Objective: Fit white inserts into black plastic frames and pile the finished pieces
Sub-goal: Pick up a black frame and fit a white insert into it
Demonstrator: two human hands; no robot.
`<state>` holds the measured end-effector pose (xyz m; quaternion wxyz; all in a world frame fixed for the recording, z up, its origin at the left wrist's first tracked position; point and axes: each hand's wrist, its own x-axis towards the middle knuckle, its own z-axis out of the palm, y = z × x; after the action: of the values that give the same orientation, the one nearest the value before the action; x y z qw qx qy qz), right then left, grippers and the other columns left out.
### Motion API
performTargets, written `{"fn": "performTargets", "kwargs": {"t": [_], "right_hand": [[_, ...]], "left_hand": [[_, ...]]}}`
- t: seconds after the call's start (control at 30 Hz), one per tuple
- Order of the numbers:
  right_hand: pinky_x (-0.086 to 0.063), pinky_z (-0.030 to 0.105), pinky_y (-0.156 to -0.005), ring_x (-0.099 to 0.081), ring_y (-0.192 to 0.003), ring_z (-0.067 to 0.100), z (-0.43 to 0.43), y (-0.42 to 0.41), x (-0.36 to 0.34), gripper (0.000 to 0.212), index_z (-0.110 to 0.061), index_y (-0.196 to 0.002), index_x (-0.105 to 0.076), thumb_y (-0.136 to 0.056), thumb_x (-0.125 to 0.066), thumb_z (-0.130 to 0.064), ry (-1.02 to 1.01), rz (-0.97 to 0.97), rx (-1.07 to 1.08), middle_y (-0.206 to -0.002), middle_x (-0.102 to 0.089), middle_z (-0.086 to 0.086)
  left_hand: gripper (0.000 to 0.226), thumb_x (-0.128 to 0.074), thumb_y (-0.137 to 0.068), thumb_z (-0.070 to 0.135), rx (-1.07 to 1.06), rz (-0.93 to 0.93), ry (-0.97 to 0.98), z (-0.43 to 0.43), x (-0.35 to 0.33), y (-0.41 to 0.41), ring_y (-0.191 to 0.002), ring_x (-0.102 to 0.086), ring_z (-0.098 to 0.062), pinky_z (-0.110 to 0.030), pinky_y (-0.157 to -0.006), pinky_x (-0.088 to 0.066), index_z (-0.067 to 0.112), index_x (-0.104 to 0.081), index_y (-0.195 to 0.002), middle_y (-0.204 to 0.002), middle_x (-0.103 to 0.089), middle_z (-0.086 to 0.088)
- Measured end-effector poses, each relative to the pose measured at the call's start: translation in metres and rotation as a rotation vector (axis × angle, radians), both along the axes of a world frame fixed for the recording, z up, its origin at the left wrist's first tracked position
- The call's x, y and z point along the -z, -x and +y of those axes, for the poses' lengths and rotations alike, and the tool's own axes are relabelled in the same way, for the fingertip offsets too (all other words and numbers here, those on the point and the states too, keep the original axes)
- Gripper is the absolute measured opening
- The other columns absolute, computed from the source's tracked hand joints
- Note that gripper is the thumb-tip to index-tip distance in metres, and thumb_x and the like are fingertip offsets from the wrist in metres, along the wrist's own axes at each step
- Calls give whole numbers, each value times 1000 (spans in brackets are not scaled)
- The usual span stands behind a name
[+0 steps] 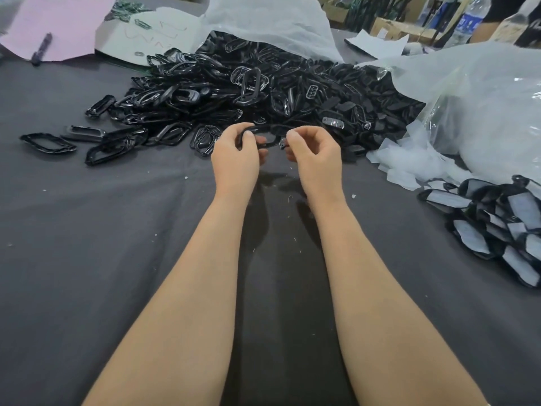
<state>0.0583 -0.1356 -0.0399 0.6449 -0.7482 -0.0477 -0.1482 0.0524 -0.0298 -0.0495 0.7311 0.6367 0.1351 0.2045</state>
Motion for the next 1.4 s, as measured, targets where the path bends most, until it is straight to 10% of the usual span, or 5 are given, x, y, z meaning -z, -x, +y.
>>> {"fn": "performTargets", "kwargs": {"t": [0.4,0.57,0.7,1.2,1.4], "right_hand": [[-42,6,-70,-59,-81,8,8,-1,5,13,-15,-101,-61,-88,-63,-12,180,-52,41,-90,-64,1],[-55,32,-85,-61,-89,17,5,-4,5,13,-17,-105,-60,-92,-61,-12,-72,99,21,-100,-63,10],[-55,23,-71,-60,-74,10,-1,-10,2,17,-8,-109,-57,-93,-59,-5,-404,286,-101,-88,-62,6],[-50,18,-62,-60,-75,12,-1,-9,0,11,-17,-91,-62,-92,-59,-7,-363,287,-103,-88,-64,3],[-57,28,-79,-66,-87,19,-2,-8,6,11,-8,-101,-63,-91,-59,-7,31,139,52,-94,-67,6]], "left_hand": [[16,-58,-93,8,95,-43,-158,-4,-2,5,-92,-67,-31,-38,-84,-57,21,-59,-103,-91,-64,3],[21,-56,-93,6,127,-70,-152,-6,-2,6,-76,-61,-13,-24,-73,-56,27,-59,-97,-86,-60,4],[21,-54,-94,5,152,-77,-140,-8,-3,8,-64,-60,0,-22,-72,-56,25,-59,-100,-85,-61,5],[21,-57,-94,6,127,5,-131,-8,-4,8,-70,-66,-2,-22,-75,-58,20,-58,-108,-97,-65,3],[18,-52,-95,4,95,18,-228,-11,-2,10,-68,-69,-4,-21,-72,-57,20,-59,-102,-93,-68,0]]}}
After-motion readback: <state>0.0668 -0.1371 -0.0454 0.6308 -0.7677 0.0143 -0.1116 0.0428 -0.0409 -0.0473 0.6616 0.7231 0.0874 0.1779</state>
